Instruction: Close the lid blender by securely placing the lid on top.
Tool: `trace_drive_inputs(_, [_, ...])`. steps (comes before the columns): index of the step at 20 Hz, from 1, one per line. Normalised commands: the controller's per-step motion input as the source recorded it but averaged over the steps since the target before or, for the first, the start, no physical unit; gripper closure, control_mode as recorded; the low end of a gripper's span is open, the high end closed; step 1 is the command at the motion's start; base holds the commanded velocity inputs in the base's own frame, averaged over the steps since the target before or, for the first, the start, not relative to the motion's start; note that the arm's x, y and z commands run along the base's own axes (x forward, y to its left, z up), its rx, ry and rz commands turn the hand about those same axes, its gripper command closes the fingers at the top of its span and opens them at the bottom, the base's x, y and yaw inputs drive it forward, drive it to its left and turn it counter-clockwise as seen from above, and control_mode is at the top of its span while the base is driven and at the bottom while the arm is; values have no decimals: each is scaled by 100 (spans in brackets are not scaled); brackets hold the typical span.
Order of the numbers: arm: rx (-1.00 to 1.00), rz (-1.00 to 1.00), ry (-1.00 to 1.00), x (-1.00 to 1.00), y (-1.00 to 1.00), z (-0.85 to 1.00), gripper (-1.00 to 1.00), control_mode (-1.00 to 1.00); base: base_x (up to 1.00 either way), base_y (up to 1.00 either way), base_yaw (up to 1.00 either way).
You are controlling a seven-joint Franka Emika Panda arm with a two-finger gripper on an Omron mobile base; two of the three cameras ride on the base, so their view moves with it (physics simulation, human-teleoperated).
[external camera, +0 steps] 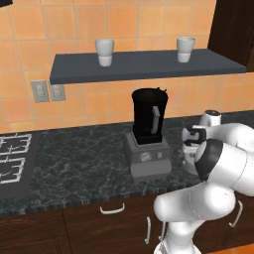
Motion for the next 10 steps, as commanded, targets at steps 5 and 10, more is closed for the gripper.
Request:
trace_drive_inputs(5, [-1,0,-2,-44,39,-20,100,-100,0,0,0])
trace_drive_inputs(10, [0,0,-1,-8,5,61,100,-100,0,0,0])
